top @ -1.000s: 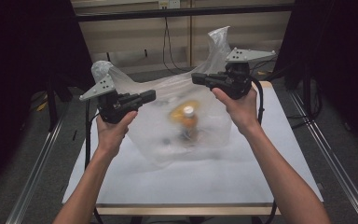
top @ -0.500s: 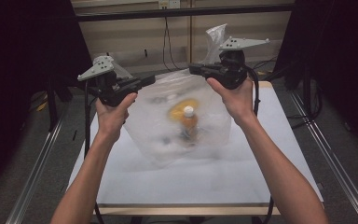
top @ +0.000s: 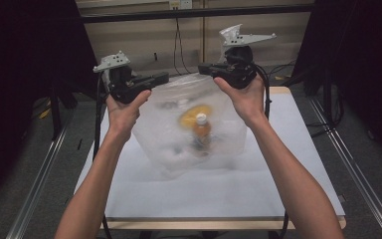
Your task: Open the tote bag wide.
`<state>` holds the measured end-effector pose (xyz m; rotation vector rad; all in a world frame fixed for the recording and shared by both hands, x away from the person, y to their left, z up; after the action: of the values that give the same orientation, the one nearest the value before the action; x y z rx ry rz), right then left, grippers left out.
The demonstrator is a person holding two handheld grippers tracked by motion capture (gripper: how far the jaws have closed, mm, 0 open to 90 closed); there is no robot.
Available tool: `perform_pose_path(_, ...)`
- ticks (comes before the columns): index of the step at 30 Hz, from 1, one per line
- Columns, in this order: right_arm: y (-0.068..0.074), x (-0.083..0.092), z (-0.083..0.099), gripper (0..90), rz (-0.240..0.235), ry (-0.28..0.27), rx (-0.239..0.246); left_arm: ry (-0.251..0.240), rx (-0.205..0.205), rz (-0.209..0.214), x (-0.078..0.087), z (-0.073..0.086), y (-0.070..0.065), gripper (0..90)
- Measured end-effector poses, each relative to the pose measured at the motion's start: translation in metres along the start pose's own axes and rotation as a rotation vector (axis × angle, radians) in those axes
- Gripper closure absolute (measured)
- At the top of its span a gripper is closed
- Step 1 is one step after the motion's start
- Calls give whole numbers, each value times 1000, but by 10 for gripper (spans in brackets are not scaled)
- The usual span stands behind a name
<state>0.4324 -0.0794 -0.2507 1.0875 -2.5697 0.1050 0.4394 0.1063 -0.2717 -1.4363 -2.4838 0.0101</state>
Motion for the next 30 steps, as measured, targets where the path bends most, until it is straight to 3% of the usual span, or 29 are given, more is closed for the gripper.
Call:
perform_pose_path(12,-10,-15,18,900,41,35,-33,65,16,20,-20,24,4,900)
perform_pose_path(18,-19,-19,34,900,40,71,-54,113,26,3,-29,43,8,900)
perform_pose_path(30,-25,-25,64,900,36,129,-73,149,7,42,-43,59,-3,900)
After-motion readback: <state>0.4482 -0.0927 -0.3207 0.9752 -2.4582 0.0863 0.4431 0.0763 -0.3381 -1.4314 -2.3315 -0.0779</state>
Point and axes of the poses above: each handheld gripper's, and its own axes: x roughly backward along the jaws, z roughly out of its underside, y roughly to its left, the point moved 7 cm from there along -x, roughly forward along the jaws, and after that the axes turned 3 degrees about y, right-handed, at the moved point
